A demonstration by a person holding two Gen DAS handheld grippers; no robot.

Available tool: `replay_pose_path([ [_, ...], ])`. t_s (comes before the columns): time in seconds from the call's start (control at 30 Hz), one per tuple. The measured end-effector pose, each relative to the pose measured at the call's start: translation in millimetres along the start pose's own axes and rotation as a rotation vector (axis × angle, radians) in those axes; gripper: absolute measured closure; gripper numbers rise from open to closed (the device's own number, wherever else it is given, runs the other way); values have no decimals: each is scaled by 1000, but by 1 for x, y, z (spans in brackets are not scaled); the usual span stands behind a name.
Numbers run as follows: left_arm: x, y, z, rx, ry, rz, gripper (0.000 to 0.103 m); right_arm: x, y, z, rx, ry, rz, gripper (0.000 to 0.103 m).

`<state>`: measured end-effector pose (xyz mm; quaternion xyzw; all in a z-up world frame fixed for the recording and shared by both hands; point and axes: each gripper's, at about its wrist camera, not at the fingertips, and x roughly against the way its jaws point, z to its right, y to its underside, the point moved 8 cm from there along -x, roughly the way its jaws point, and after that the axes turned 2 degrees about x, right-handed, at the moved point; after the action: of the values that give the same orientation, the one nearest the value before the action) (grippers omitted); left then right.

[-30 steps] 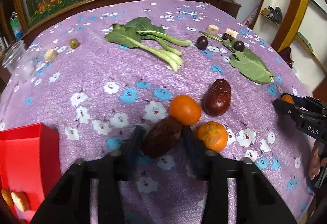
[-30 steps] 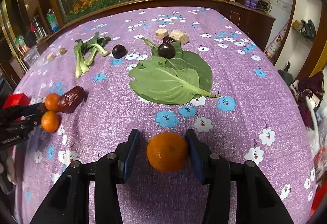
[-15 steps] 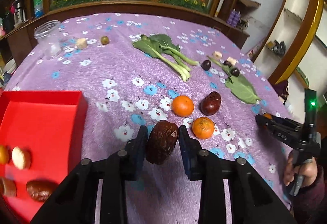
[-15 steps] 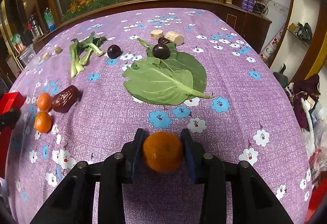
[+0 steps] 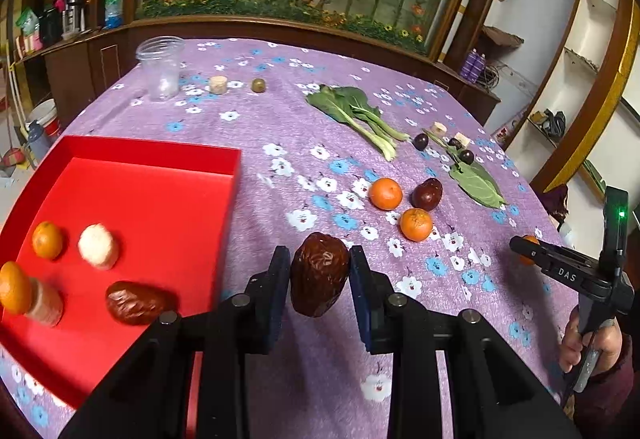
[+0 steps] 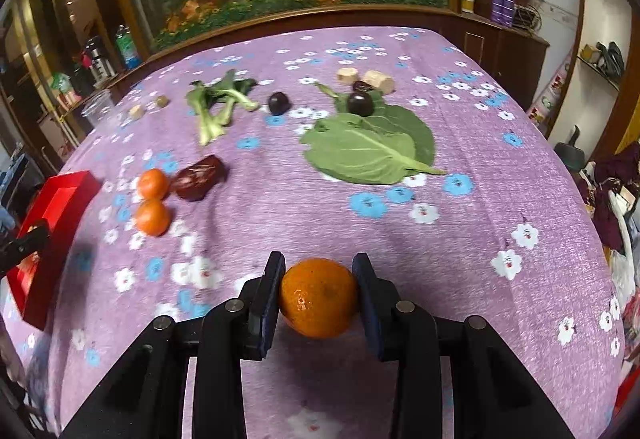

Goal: Organize fruits
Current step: 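Carry the red date and mandarin into the red tray and open both tools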

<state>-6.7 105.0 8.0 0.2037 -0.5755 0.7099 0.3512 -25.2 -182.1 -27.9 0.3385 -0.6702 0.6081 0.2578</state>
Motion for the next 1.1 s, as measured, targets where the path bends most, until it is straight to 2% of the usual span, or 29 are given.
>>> replay_pose_path([
  [0.33,30,5,-29,68,-12,48,74,18,-2,-66,65,-115,26,65],
  [0.53,51,6,-71,152,-54,82,74,20,-5,-115,112,-207,14,65],
  [0.77,63,13,-122,240,-113,95,74,18,-4,-197,216,-318,-14,65],
  [1.1,62,28,-161,297,-152,73,74,-1,-5,-311,351,-421,-56,64],
])
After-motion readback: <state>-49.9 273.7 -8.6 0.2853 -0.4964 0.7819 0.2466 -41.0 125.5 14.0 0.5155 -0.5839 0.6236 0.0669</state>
